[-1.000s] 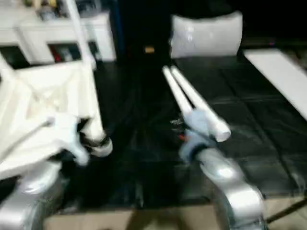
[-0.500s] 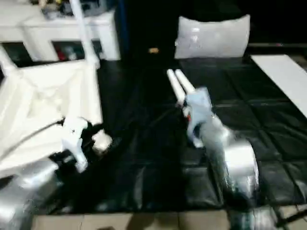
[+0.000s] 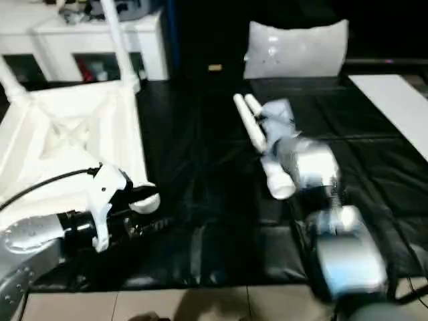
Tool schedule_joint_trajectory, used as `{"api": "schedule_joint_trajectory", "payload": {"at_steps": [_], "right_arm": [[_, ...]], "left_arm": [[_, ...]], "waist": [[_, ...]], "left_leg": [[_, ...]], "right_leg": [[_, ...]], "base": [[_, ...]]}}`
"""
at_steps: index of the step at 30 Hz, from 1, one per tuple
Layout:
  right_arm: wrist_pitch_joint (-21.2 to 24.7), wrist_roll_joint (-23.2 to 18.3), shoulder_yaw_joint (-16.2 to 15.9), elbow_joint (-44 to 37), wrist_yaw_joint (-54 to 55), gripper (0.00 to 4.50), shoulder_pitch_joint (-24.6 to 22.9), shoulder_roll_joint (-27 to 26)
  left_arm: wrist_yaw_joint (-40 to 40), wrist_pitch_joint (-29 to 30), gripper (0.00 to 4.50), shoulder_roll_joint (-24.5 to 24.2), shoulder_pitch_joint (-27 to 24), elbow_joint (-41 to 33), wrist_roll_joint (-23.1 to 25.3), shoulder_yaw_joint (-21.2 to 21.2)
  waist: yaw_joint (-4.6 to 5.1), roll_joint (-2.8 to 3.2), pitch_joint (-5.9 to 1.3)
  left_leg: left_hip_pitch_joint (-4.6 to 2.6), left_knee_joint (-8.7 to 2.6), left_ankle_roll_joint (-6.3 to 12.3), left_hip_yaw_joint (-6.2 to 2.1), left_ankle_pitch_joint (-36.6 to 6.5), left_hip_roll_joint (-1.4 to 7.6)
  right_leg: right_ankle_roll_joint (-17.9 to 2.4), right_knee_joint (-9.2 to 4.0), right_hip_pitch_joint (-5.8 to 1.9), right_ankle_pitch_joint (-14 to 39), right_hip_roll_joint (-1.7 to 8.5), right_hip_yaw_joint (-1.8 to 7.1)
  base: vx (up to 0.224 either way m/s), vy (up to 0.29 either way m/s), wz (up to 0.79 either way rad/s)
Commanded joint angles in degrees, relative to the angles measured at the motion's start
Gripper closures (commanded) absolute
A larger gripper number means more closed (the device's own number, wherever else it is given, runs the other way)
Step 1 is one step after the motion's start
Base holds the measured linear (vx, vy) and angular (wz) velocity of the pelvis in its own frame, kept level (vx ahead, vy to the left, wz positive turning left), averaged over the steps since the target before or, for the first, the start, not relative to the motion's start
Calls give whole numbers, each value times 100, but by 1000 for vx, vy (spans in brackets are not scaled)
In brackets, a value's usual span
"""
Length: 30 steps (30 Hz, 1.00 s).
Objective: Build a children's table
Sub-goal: Pick table leg
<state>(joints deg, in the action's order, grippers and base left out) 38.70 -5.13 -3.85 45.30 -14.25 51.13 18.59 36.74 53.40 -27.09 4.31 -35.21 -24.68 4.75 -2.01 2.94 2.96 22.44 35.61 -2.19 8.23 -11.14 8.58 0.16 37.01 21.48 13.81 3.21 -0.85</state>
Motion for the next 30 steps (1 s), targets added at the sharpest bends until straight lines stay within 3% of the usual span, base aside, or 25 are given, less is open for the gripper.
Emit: {"api": "schedule_joint_trajectory", "payload": {"at_steps": [1,4,6,10,12,22,30], "right_arm": [[-127,102,-36,496,-50,0,103,6],[-157,65,108,763,99,0,141,-8],[-195,48,146,891,109,0,176,-19],[-420,18,263,1692,-47,0,416,-106],[-401,-11,303,1743,-106,0,428,-122],[-337,-108,572,2430,-677,84,765,-126],[-193,-2,470,2567,-1112,144,813,-106]], "left_arm": [[45,97,6,-102,68,-62,-80,-10],[96,133,6,-157,67,-38,-99,27],[114,137,6,-181,65,-24,-115,42],[186,115,6,-302,7,20,-131,97],[194,114,6,-317,-2,16,-139,98],[145,267,0,-372,116,-114,-269,92],[-45,457,0,-240,343,-204,-371,210]], "waist": [[-11,-37,-389],[-41,-28,-420],[-44,-17,-393],[-19,-8,-339],[-16,-8,-325],[-32,11,-360],[-19,-12,-352]], "left_leg": [[-61,-377,-96,-46,-499,264],[-33,-322,141,-17,-8,258],[-44,-341,163,-12,-247,276],[-86,-389,-30,-4,-1036,303],[-89,-410,-93,-1,-1141,318],[-76,-384,-10,21,-856,321],[-80,-379,25,31,-900,329]], "right_leg": [[-1527,-360,-226,-444,357,164],[-1598,-313,-219,-1110,335,153],[-1609,-341,-209,-837,347,148],[-1655,-409,-167,230,366,155],[-1592,-418,-161,386,362,157],[-1700,-369,-171,-104,359,145],[-1732,-390,-173,105,366,148]], "base": [[0,0,0],[0,0,0],[0,0,0],[0,0,0],[0,0,0],[0,0,0],[0,0,0]]}}
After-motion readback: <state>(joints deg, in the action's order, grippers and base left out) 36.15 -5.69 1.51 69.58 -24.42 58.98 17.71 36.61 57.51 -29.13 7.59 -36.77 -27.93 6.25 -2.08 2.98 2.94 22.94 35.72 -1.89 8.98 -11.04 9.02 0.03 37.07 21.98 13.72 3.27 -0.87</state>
